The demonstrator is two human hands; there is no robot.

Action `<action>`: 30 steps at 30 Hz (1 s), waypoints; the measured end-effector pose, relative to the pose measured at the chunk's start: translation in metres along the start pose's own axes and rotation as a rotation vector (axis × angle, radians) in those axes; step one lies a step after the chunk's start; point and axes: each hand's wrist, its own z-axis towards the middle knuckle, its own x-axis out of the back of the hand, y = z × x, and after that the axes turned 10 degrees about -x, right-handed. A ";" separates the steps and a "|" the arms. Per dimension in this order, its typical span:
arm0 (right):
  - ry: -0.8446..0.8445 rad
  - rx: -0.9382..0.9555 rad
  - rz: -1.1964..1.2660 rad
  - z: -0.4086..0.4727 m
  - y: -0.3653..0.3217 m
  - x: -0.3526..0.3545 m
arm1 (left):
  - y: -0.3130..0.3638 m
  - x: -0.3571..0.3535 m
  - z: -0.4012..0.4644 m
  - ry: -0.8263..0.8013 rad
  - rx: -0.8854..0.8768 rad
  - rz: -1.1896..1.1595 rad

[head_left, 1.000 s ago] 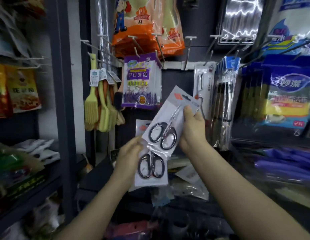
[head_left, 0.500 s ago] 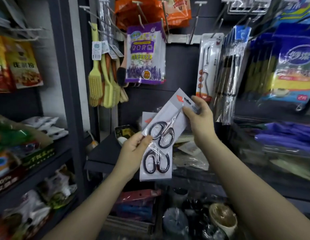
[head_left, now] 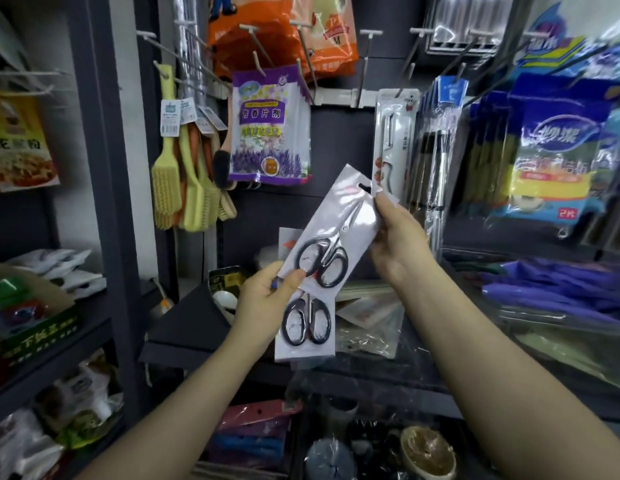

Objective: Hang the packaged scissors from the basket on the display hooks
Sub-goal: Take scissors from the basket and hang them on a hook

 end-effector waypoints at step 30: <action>0.235 0.332 -0.512 0.128 -0.119 -0.102 | 0.090 0.021 0.109 0.018 -0.287 0.350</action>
